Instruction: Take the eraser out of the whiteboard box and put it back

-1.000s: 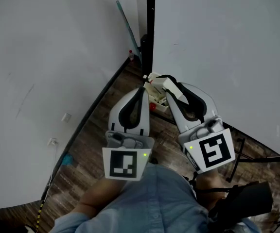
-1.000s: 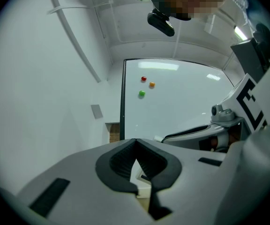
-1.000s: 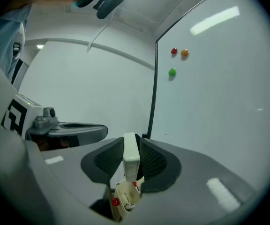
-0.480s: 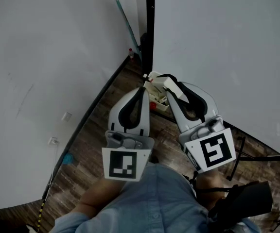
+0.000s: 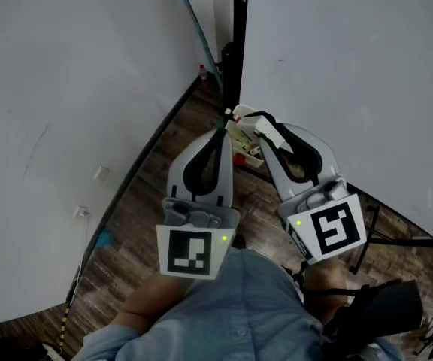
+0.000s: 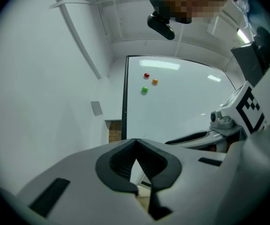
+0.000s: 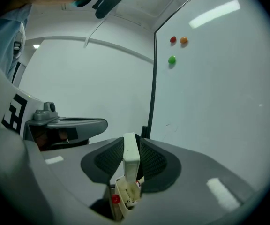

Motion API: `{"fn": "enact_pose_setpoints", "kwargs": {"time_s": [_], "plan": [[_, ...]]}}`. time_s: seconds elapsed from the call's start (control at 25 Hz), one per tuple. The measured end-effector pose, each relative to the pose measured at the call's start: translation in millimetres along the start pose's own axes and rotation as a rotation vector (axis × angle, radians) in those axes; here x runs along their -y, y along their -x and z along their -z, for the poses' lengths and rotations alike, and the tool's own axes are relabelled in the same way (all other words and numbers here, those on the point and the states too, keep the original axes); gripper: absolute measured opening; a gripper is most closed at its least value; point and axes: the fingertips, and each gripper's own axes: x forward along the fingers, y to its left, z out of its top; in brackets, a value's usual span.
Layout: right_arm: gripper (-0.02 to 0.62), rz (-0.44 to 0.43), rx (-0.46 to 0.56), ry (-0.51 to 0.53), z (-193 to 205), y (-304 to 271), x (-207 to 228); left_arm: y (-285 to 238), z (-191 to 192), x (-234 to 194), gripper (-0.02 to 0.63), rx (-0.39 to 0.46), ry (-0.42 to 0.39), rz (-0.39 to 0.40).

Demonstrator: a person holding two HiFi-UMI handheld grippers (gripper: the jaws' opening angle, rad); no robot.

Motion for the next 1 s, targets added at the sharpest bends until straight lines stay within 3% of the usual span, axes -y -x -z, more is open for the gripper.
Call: {"fn": "enact_pose_setpoints", "kwargs": {"time_s": [1.0], "plan": [[0.104,-0.008,-0.238,-0.068,78.4,-56.1,-13.3,-32.0,52.3,-46.4,0.005,-0.112,0.098,0.041]]}}
